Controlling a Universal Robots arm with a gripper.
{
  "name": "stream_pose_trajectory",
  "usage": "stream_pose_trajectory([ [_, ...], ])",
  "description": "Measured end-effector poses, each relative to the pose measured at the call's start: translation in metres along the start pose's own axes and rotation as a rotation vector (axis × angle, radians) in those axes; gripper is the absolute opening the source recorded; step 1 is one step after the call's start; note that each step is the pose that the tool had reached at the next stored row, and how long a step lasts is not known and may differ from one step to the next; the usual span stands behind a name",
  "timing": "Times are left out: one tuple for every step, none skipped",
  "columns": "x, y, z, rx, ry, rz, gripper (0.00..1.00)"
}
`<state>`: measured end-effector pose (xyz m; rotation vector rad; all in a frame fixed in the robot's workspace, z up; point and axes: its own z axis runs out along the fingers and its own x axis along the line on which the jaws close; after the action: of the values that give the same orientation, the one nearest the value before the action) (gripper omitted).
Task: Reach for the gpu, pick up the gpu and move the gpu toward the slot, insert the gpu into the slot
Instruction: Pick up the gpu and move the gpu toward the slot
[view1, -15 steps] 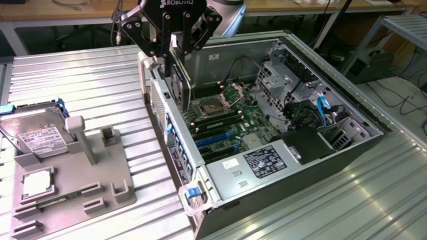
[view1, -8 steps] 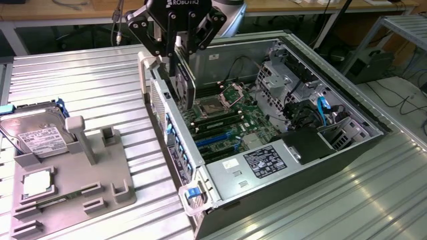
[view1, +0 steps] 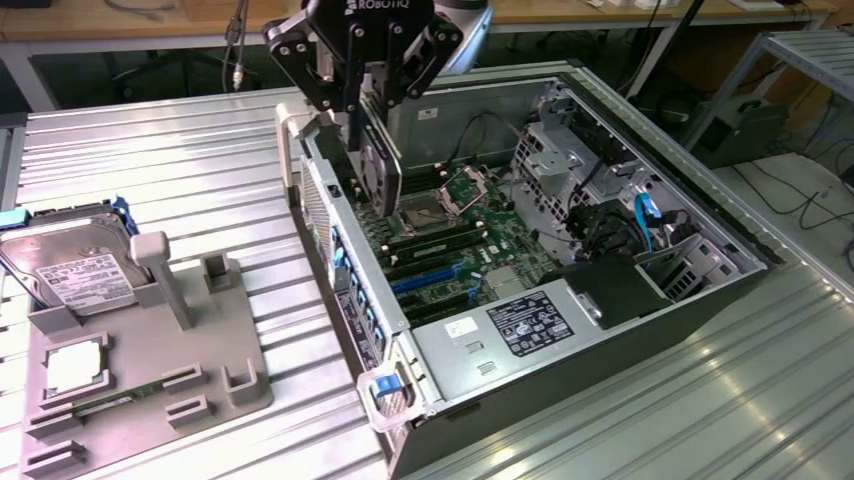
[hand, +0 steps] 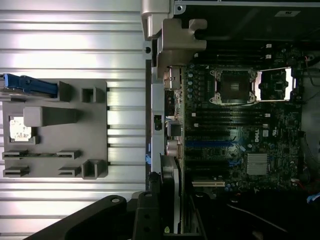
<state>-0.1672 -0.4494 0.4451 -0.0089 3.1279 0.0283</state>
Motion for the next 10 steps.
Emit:
stream_pose_trajectory([
  [-0.001, 0.0, 0.0, 0.0001, 0.0, 0.0, 0.27],
  [-0.0019, 0.0, 0.0, 0.0003, 0.0, 0.0, 0.27],
  [-0.0029, 0.0, 0.0001, 0.0002, 0.0, 0.0, 0.27],
  [-0.0039, 0.0, 0.0001, 0.0003, 0.0, 0.0, 0.27],
  [-0.0048, 0.0, 0.0001, 0.0004, 0.0, 0.0, 0.27],
  [-0.0058, 0.0, 0.0001, 0.0005, 0.0, 0.0, 0.27],
  [-0.0067, 0.0, 0.0001, 0.0006, 0.0, 0.0, 0.27],
  [-0.0077, 0.0, 0.0001, 0.0006, 0.0, 0.0, 0.27],
  [-0.0086, 0.0, 0.0001, 0.0007, 0.0, 0.0, 0.27],
  [-0.0095, 0.0, 0.0001, 0.0008, 0.0, 0.0, 0.27],
])
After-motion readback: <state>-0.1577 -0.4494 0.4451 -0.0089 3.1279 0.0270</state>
